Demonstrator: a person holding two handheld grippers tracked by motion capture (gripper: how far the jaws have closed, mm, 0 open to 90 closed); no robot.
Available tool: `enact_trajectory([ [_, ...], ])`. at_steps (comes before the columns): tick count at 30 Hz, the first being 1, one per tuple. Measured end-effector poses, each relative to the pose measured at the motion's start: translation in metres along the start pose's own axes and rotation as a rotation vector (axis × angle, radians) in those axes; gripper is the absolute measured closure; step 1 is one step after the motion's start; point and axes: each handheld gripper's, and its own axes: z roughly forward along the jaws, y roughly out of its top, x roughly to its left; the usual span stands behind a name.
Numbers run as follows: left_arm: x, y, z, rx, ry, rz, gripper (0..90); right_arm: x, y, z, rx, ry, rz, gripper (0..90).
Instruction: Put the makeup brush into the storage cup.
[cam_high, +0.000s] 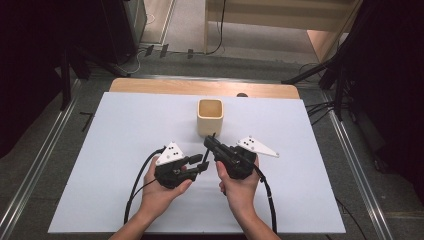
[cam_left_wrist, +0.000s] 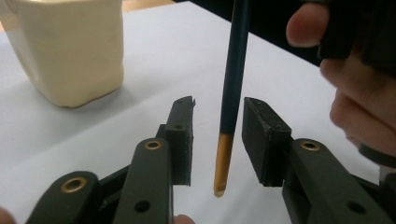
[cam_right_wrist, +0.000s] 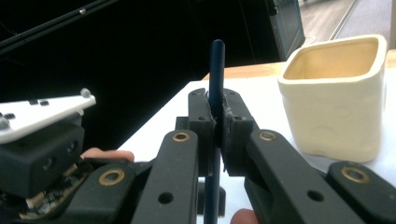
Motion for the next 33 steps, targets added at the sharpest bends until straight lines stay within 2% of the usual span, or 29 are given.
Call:
enact_trajectory([
  [3, -0.001, -0.001, 0.003, 0.019, 0.005, -0.004, 72.5, 0.001, 0.0, -0.001, -0.002, -0.005, -0.012, 85.7],
  [4, -0.001, -0.001, 0.003, 0.029, 0.008, -0.001, 72.5, 0.002, 0.0, -0.001, -0.008, -0.008, -0.02, 85.7],
  [5, -0.002, -0.001, 0.004, 0.038, 0.009, -0.001, 79.2, 0.003, 0.001, -0.002, -0.014, -0.015, -0.032, 85.7],
  [6, -0.003, -0.001, 0.004, 0.04, 0.006, 0.004, 81.8, 0.003, 0.001, -0.002, -0.016, -0.018, -0.035, 85.7],
  [7, -0.003, -0.001, 0.004, 0.04, 0.006, 0.004, 82.7, 0.003, 0.001, -0.002, -0.016, -0.018, -0.035, 85.7],
  [9, -0.007, -0.001, 0.005, 0.048, 0.02, 0.033, 84.5, 0.004, 0.0, -0.001, -0.015, -0.02, -0.041, 84.3],
  [10, -0.008, -0.001, 0.005, 0.041, 0.023, 0.026, 84.8, 0.004, -0.001, 0.0, -0.009, -0.014, -0.039, 81.1],
  [12, -0.007, 0.0, 0.004, 0.034, 0.023, 0.018, 84.8, 0.005, -0.003, 0.002, -0.001, -0.003, -0.028, 72.6],
  [15, -0.003, 0.002, 0.0, 0.006, 0.031, -0.006, 84.9, 0.008, -0.01, 0.006, 0.022, -0.002, -0.035, 69.5],
  [18, -0.001, 0.003, -0.003, -0.007, 0.038, -0.009, 84.9, 0.009, -0.013, 0.008, 0.036, -0.005, -0.031, 69.6],
  [23, 0.0, 0.003, -0.005, -0.016, 0.042, -0.009, 84.9, 0.011, -0.02, 0.012, 0.06, 0.008, -0.019, 75.2],
  [24, 0.0, 0.003, -0.005, -0.017, 0.039, -0.008, 84.9, 0.012, -0.021, 0.013, 0.065, -0.001, -0.022, 79.9],
  [26, 0.0, 0.003, -0.005, -0.017, 0.038, -0.008, 84.8, 0.012, -0.021, 0.013, 0.064, -0.007, -0.023, 81.9],
  [29, 0.001, 0.003, -0.005, -0.021, 0.009, -0.013, 83.8, 0.01, -0.021, 0.012, 0.065, -0.018, -0.029, 84.2],
  [30, 0.001, 0.004, -0.005, -0.019, -0.001, 0.001, 75.7, 0.01, -0.02, 0.011, 0.064, -0.019, -0.033, 84.2],
  [31, 0.001, 0.004, -0.005, -0.019, -0.001, 0.001, 71.9, 0.009, -0.019, 0.01, 0.061, -0.021, -0.037, 84.2],
  [33, 0.001, 0.004, -0.006, -0.017, -0.011, 0.013, 69.8, 0.009, -0.018, 0.009, 0.06, -0.026, -0.039, 84.2],
])
